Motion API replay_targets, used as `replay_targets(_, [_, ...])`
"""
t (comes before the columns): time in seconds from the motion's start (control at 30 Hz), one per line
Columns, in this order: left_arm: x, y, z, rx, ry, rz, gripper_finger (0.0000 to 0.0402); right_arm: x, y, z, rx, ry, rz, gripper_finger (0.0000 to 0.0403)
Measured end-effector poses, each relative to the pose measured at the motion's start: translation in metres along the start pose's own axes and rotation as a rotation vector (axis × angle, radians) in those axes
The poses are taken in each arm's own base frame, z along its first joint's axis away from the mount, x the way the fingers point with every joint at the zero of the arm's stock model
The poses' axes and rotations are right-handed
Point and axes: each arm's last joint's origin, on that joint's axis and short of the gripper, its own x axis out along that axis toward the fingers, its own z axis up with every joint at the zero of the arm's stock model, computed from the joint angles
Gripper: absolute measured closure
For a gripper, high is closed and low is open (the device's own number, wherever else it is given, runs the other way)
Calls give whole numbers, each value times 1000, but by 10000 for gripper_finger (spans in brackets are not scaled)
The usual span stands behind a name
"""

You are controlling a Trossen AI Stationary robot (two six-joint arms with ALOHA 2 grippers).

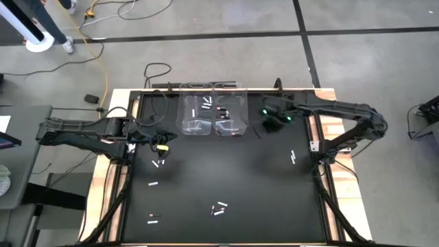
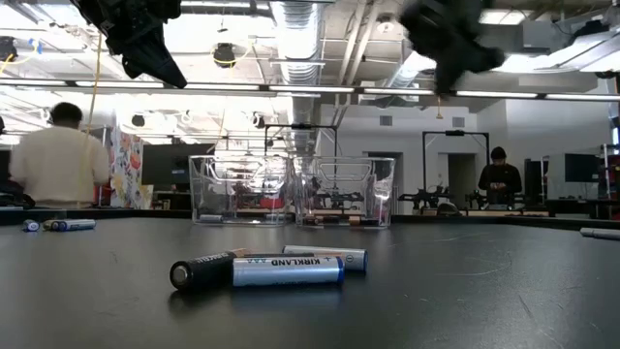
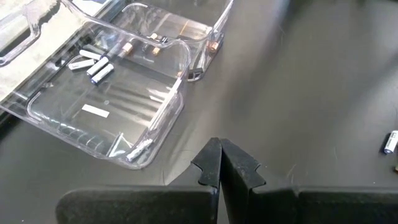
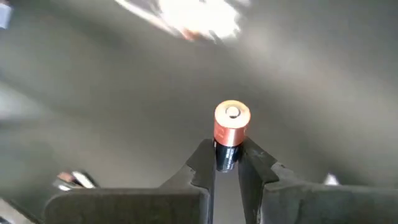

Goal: Sort batteries
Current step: Put the black battery into the right transparent bin

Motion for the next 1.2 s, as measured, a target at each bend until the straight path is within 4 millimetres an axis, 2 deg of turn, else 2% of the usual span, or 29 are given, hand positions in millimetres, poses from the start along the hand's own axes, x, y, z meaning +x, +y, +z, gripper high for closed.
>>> replay_targets(0.1, [0, 0, 0, 0, 0, 0, 401, -5, 23, 29, -68, -76, 30, 346])
replay_targets(0.2, [0, 0, 0, 0, 0, 0, 401, 4, 42, 62, -133, -113, 35, 346])
replay_targets(0.37, [0, 0, 0, -4, 0, 0, 401, 38, 60, 113, -203, -124, 5, 346])
replay_targets(0.53, [0, 0, 0, -5, 0, 0, 401, 87, 58, 148, -219, -73, -57, 346])
replay_targets(0.7, [0, 0, 0, -5, 1, 0, 401, 137, 42, 160, -207, 69, -128, 346])
replay_targets(0.87, [0, 0, 0, 0, 2, 1, 401, 175, 33, 163, -207, 162, -160, 346])
replay_targets(1.0, [0, 0, 0, 4, 4, 1, 401, 190, 31, 162, -217, 193, -168, 346])
replay_targets(1.2, [0, 1, 0, 6, -9, 47, 401, 190, 32, 162, -224, 186, -162, 332])
